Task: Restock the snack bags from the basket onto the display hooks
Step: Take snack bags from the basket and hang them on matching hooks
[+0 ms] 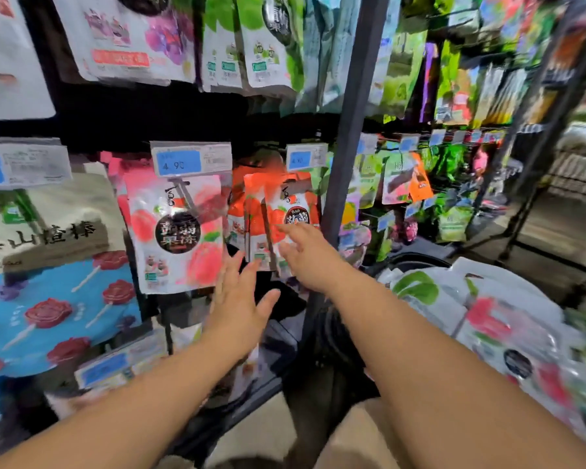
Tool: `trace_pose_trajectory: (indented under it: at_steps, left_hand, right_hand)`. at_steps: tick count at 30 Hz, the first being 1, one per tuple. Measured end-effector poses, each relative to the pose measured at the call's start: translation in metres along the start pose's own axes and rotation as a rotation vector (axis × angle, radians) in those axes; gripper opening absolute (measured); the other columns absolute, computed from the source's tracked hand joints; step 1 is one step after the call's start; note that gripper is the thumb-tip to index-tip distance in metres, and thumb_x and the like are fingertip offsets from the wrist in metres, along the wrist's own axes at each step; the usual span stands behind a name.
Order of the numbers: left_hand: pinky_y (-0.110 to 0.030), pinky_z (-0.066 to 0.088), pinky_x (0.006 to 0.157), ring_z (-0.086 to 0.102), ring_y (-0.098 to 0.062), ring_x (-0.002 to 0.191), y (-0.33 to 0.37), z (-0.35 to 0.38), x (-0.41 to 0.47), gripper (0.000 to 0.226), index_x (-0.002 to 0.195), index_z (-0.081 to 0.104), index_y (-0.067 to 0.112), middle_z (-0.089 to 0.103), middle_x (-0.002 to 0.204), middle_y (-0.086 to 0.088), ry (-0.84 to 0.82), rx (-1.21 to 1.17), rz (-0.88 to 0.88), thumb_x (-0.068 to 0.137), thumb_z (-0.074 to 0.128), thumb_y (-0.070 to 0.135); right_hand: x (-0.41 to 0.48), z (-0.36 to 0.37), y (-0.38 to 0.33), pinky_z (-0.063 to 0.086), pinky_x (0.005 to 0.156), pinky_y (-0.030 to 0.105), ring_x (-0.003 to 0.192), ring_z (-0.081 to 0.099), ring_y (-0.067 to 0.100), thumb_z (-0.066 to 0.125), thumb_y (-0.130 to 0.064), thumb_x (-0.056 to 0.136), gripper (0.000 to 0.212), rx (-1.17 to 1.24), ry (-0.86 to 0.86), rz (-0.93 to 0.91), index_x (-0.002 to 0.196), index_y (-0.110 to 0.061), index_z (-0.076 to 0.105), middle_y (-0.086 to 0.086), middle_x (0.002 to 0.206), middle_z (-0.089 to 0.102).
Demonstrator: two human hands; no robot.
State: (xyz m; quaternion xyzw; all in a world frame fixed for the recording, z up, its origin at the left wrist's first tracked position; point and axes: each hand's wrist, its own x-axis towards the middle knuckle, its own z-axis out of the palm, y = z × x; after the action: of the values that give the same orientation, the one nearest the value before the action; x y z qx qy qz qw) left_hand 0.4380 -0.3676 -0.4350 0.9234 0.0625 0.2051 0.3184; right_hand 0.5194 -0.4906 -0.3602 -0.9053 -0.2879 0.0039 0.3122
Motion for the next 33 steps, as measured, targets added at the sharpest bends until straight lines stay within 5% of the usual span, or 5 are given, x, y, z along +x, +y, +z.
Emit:
trace_pose_trajectory:
  at_steps: [7,14,21,25,33]
  left_hand:
    - [-0.031,0.006,0.12,0.006,-0.019,0.152,0.069,0.071,-0.016,0.075,0.149,0.036,0.026,0.022,0.162,0.003,-0.476,-0.127,0.222,0.083,0.028,0.059]
    - [-0.051,-0.017,0.117,-0.009,-0.011,0.151,0.103,0.1,-0.023,0.058,0.153,0.013,0.046,-0.001,0.164,0.018,-0.722,0.138,0.348,0.1,0.029,0.061]
    - [-0.051,-0.02,0.114,-0.001,-0.004,0.15,0.1,0.101,-0.022,0.129,0.151,0.0,0.052,-0.011,0.162,0.023,-0.768,0.193,0.4,0.033,-0.019,0.101]
    - [-0.051,-0.019,0.116,0.001,-0.005,0.151,0.102,0.102,-0.023,0.113,0.152,0.0,0.051,-0.01,0.162,0.022,-0.764,0.205,0.406,0.047,-0.007,0.093]
    - [-0.046,-0.023,0.114,-0.003,-0.004,0.15,0.101,0.101,-0.024,0.055,0.151,0.003,0.051,-0.009,0.161,0.024,-0.746,0.151,0.376,0.099,0.015,0.062]
  right_hand:
    - [-0.083,-0.083,0.05,0.031,0.105,0.031,0.133,0.04,0.021,0.041,-0.028,0.106,0.037,-0.172,0.14,0.153,0.138,-0.016,0.055,0.005,0.144,0.044]
    - [-0.172,-0.142,0.137,0.037,0.104,0.035,0.131,0.046,0.025,0.057,-0.04,0.096,0.041,-0.387,0.284,0.506,0.134,-0.024,0.058,0.003,0.142,0.05]
    - [-0.202,-0.156,0.172,0.04,0.098,0.035,0.125,0.048,0.024,0.068,-0.051,0.086,0.067,-0.279,0.287,0.631,0.143,-0.021,0.047,0.006,0.142,0.047]
    - [-0.204,-0.157,0.182,0.042,0.089,0.035,0.115,0.053,0.025,0.07,-0.05,0.086,0.063,-0.292,0.398,0.698,0.138,-0.017,0.053,0.005,0.131,0.056]
    - [-0.191,-0.17,0.199,0.048,0.071,0.037,0.078,0.058,0.021,0.063,-0.04,0.092,0.02,-0.137,0.673,0.775,0.086,-0.021,0.063,-0.003,0.08,0.061]
